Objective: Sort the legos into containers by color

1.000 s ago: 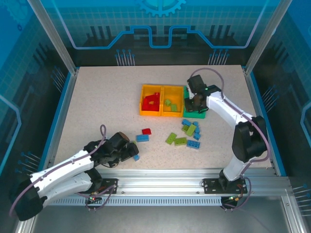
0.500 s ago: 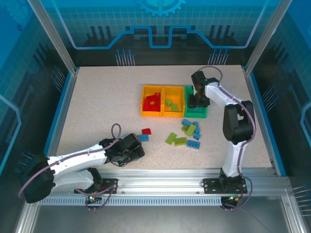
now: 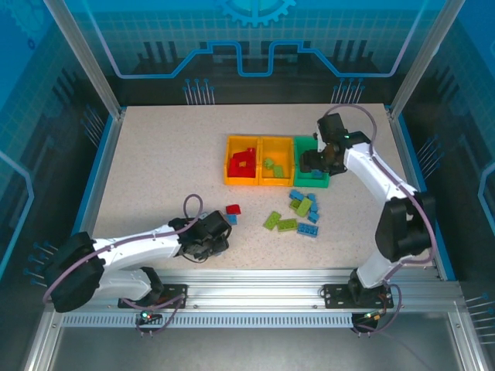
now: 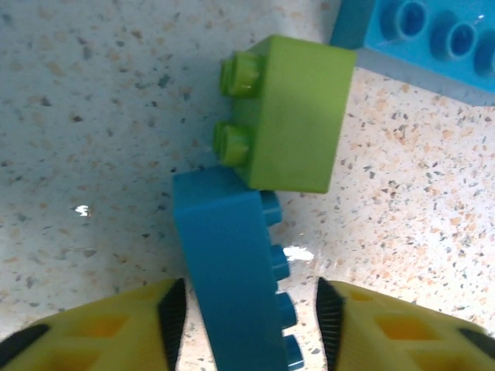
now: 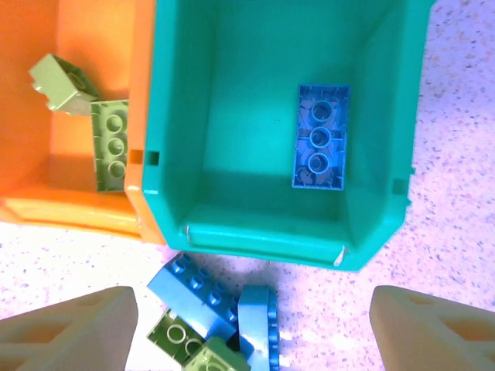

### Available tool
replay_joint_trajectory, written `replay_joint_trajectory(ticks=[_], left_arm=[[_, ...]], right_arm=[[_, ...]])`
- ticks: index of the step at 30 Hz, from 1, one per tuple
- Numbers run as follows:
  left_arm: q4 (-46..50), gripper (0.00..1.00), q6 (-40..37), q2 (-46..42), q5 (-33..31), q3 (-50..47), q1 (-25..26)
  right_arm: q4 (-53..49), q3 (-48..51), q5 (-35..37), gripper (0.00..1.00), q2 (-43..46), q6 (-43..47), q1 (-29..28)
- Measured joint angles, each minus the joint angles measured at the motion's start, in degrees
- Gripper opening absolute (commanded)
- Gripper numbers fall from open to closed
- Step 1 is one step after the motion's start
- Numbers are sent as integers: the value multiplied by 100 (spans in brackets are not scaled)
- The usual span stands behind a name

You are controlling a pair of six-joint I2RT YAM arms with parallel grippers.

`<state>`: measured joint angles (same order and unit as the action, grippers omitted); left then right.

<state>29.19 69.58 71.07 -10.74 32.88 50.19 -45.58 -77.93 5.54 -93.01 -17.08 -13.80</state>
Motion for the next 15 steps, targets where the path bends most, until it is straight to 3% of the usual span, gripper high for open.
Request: replay_joint_trajectory(ticks=[7,15], left_arm=[[-232,25,-205,175,4,164,-55],[-234,23,-492,501,52,839,-15]], right_arm=[[57,612,-4,83,704,13,181],[105,1862,-367,83,1631,-201,195]])
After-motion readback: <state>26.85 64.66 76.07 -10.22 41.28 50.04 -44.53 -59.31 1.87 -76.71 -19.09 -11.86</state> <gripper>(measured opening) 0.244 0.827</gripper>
